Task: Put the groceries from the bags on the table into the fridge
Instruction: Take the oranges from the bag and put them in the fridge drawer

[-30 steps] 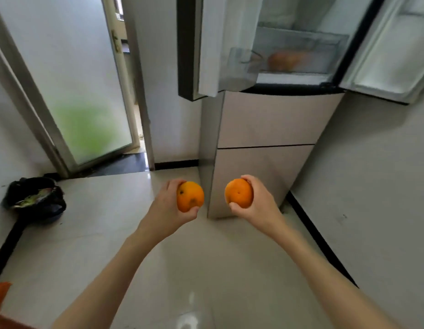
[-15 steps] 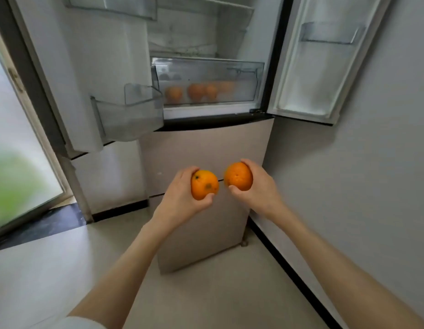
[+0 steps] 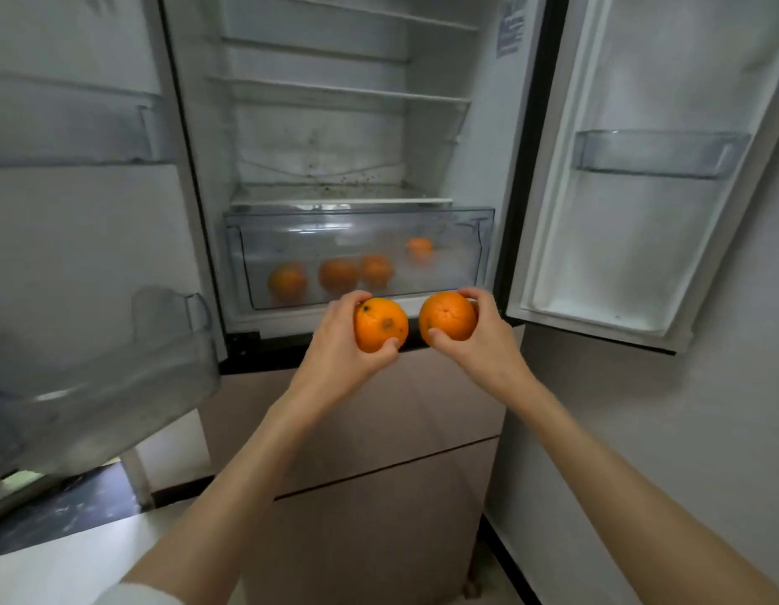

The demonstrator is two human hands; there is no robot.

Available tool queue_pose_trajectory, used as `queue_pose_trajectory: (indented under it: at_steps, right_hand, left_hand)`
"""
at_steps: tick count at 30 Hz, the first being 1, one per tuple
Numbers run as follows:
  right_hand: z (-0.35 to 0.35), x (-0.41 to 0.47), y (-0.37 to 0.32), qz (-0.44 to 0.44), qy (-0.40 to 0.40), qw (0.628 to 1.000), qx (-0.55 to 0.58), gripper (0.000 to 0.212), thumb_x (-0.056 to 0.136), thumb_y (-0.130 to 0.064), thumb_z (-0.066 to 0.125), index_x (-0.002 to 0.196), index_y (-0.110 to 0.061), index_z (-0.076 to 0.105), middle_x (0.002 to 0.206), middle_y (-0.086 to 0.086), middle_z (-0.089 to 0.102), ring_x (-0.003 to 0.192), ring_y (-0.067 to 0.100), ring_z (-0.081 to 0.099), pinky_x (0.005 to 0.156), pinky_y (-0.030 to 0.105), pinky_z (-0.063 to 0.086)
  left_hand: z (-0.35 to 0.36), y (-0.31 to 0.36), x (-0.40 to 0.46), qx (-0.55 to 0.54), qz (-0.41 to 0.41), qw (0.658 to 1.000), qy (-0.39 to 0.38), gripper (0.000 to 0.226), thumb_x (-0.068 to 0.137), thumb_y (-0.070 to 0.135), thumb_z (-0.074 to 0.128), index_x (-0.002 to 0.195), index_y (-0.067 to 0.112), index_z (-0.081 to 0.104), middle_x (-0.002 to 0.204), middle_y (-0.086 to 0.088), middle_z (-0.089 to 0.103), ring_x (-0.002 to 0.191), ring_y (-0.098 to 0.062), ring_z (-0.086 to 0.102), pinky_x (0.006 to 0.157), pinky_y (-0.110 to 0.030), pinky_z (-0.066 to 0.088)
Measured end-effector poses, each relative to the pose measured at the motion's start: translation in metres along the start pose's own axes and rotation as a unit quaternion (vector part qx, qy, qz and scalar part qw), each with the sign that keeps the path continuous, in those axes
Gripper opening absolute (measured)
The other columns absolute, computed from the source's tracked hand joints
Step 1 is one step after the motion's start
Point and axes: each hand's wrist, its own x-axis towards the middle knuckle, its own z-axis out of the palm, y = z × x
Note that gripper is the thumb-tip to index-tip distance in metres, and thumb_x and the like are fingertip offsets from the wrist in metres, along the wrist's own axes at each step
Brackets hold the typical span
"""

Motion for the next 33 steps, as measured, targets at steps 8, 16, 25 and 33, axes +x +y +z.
queue_pose_trajectory:
  at_steps: [8, 16, 25, 33]
  right_hand:
    - [-0.021, 0.149, 0.022, -0.068, -0.007, 0.997, 0.045, 0.063, 0.078, -0.031, 0.07, 0.13, -0.028, 0.034, 0.119, -0.006, 0.041, 0.104, 0.014, 0.049, 0.083, 0.028, 0.042]
    - [-0.033, 0.285, 0.023, -0.12, 0.025, 0.992, -0.015, 0.066, 0.082, -0.034, 0.065, 0.139, -0.019, 0.035, 0.136, 0.007, 0.041, 0.121, 0.023, 0.045, 0.094, 0.029, 0.036]
    - [-0.01, 0.356, 0.044, -0.043, -0.049, 0.992, -0.108, 0.051, 0.078, -0.042, 0.064, 0.121, -0.02, 0.051, 0.123, 0.01, 0.058, 0.113, 0.029, 0.051, 0.088, 0.035, 0.042]
    - [0.011, 0.372, 0.056, -0.015, -0.089, 0.935, -0.342, 0.046, 0.075, -0.059, 0.045, 0.099, -0.026, 0.066, 0.113, 0.005, 0.065, 0.103, 0.028, 0.059, 0.073, 0.031, 0.038]
  left_hand:
    - [0.035, 0.008, 0.126, 0.045, 0.023, 0.996, 0.079, 0.064, 0.077, 0.027, 0.072, 0.133, 0.018, 0.041, 0.13, -0.003, 0.041, 0.115, -0.017, 0.045, 0.088, -0.019, 0.031]
    - [0.048, 0.019, 0.258, 0.106, 0.009, 0.985, 0.136, 0.064, 0.073, 0.032, 0.073, 0.127, 0.013, 0.044, 0.126, -0.006, 0.051, 0.116, -0.021, 0.049, 0.089, -0.019, 0.032]
    - [0.067, -0.009, 0.329, 0.167, -0.095, 0.981, 0.013, 0.04, 0.075, 0.043, 0.067, 0.103, 0.014, 0.061, 0.092, -0.002, 0.06, 0.089, -0.022, 0.057, 0.078, -0.033, 0.046]
    - [0.08, -0.035, 0.341, 0.219, -0.149, 0.964, -0.03, 0.041, 0.073, 0.054, 0.06, 0.078, 0.015, 0.07, 0.078, -0.003, 0.069, 0.081, -0.022, 0.063, 0.074, -0.034, 0.051]
